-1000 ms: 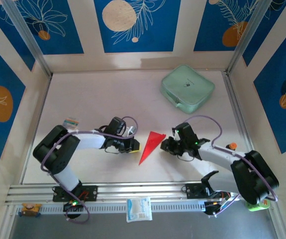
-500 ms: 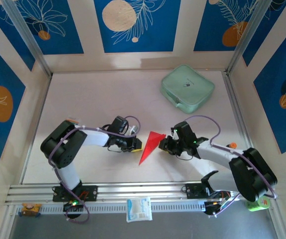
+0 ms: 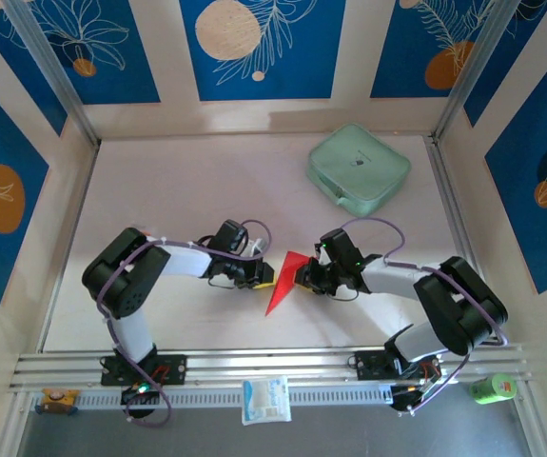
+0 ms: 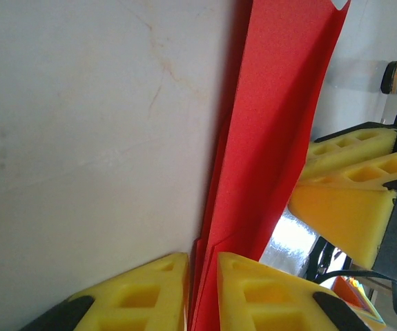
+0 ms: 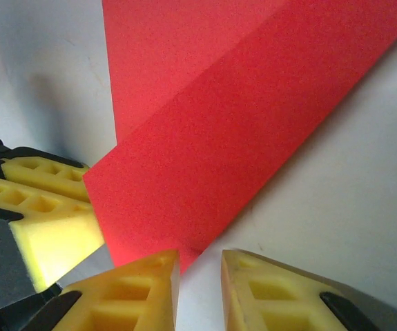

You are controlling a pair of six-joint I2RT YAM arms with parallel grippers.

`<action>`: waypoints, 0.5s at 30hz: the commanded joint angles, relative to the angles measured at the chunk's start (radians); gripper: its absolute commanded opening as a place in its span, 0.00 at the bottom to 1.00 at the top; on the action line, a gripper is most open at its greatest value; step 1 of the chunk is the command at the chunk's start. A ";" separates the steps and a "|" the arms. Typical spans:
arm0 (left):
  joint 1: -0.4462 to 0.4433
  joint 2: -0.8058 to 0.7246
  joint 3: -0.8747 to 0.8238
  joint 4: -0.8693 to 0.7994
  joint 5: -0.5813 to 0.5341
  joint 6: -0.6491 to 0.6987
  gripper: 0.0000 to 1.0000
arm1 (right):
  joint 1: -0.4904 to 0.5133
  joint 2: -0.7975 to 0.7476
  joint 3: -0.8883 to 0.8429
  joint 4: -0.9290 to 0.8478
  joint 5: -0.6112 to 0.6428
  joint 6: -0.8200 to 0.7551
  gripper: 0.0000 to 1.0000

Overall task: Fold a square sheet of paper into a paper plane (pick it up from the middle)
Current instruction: Move a paper plane to the center of the table.

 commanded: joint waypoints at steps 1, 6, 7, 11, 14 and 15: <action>-0.020 0.030 0.033 -0.049 0.014 0.016 0.19 | 0.007 0.013 0.019 -0.010 -0.018 0.004 0.23; -0.042 0.031 0.075 -0.174 -0.033 0.067 0.18 | 0.007 0.016 0.014 -0.010 -0.015 0.005 0.21; -0.044 0.029 0.081 -0.193 -0.043 0.075 0.18 | 0.007 0.019 0.014 -0.007 -0.021 0.006 0.21; -0.055 0.039 0.104 -0.232 -0.049 0.090 0.18 | 0.010 0.037 0.016 0.009 -0.033 0.007 0.21; -0.067 0.043 0.117 -0.251 -0.051 0.100 0.19 | 0.009 0.048 0.014 0.025 -0.040 0.014 0.21; -0.069 0.044 0.119 -0.248 -0.048 0.099 0.20 | 0.009 0.051 0.012 0.036 -0.046 0.017 0.21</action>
